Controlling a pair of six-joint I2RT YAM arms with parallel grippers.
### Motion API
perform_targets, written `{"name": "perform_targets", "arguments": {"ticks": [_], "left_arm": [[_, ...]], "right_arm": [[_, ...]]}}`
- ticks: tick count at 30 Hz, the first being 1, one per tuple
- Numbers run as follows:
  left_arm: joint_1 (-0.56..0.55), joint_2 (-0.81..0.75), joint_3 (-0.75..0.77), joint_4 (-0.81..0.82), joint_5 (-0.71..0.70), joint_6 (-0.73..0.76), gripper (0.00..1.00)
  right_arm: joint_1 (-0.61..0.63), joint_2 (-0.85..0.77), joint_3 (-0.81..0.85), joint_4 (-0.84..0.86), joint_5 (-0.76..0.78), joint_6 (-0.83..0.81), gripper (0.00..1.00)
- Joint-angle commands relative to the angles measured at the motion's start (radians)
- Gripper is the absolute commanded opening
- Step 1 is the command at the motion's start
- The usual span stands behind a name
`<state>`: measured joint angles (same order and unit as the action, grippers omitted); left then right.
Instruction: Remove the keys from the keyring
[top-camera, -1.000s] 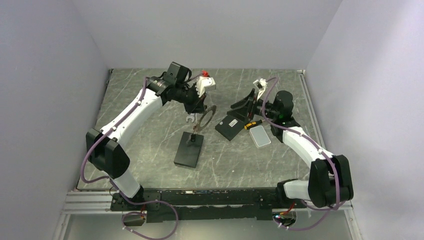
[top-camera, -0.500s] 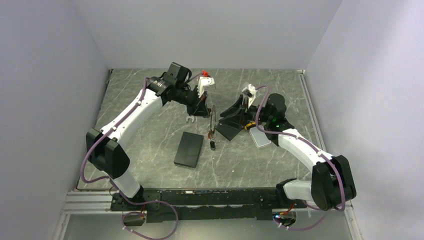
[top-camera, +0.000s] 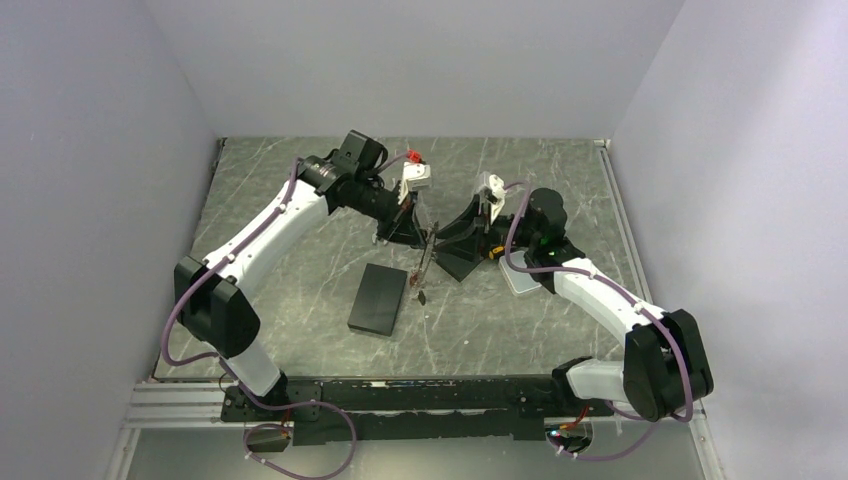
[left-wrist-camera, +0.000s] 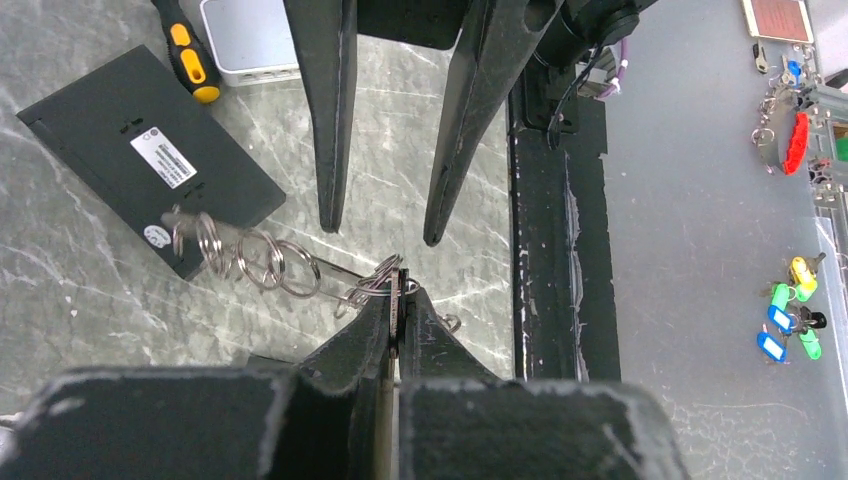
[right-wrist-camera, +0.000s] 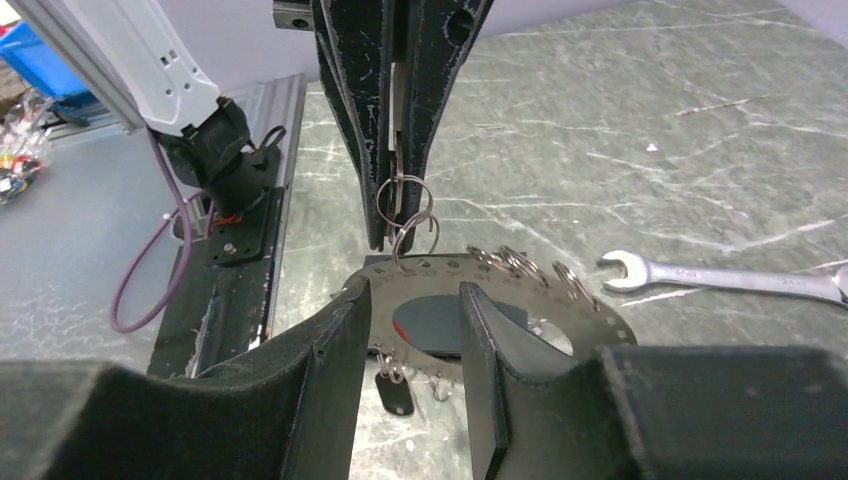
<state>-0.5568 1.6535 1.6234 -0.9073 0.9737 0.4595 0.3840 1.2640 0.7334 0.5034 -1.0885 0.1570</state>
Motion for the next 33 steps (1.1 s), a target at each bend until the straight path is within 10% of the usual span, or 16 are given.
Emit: {"name": "perform_targets", "arguments": {"ticks": [1,16,33], "left_arm": [[-0.016,-0.003,0.009,0.001,0.064,0.024,0.00],[-0.047,0.023,0.013,0.000,0.037,0.024,0.00],[-0.003,-0.015,0.011,-0.017,0.020,0.044,0.00]], "right_arm": [[0.016,-0.019,0.040,-0.009,-0.040,-0.062,0.41],[0.033,-0.024,0.047,-0.019,-0.059,-0.069,0.36],[0.033,-0.038,0.079,-0.150,-0.054,-0.162,0.00]]}}
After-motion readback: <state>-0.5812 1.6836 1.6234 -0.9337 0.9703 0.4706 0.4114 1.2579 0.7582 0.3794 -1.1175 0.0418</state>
